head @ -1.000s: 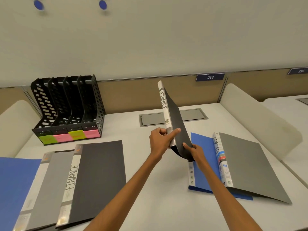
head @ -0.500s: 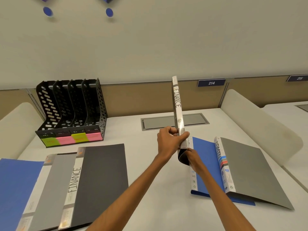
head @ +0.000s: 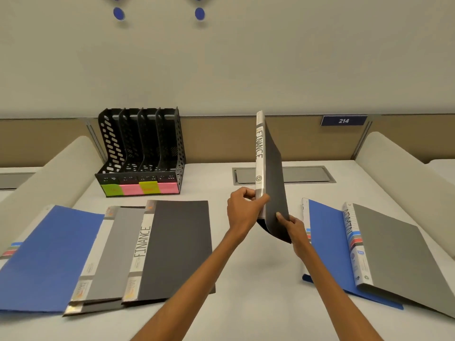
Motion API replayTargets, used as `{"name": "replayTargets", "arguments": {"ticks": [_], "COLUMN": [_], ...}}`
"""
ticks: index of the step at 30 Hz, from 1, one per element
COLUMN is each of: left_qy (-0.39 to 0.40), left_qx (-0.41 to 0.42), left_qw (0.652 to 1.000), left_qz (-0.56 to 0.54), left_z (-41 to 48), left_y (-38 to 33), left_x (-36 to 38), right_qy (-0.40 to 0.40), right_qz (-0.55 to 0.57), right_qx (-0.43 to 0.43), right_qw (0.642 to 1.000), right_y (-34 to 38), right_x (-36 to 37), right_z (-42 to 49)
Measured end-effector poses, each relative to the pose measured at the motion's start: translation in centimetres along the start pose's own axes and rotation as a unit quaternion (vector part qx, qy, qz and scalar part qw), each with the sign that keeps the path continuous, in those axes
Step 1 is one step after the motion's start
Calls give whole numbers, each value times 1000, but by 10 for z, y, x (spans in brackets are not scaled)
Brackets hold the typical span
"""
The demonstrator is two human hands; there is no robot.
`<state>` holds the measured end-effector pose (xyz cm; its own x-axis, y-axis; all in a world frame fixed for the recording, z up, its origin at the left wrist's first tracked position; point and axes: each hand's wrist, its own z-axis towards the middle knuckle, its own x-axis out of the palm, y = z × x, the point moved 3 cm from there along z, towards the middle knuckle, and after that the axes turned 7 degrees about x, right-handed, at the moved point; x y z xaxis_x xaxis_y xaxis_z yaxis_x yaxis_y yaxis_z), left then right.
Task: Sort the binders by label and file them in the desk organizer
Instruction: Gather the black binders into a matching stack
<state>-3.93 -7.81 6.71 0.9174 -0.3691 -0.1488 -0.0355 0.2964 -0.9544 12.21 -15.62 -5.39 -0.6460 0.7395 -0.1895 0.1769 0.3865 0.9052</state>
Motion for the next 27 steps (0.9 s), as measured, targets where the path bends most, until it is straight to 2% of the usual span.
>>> {"name": "replayTargets", "arguments": {"ticks": [5,9,16,22,27], "left_qy": [-35,-63,-103,-110,-91], "left_qx": [-54,-98,-167,-172,-186], "left_qw": [998,993,979,973,966], "left_qz": [26,29,49,105,154], "left_z": [-18,-33,-65,-83,-95], "left_y": [41,73,120,141,162], "left_x": [-60,-111,-197,-251,-281], "right_qy": [-21,32,37,26,9], "right_qz": [-2,25,-7,-21,-95], "right_qx": [-37,-20,19,35,23], "right_qw": [999,999,999,999,995], "right_y": [-15,-27,-57,-79,-88], "right_x": [31,68,134,180,202], "right_z": [-19,-34,-69,-99,-114]}}
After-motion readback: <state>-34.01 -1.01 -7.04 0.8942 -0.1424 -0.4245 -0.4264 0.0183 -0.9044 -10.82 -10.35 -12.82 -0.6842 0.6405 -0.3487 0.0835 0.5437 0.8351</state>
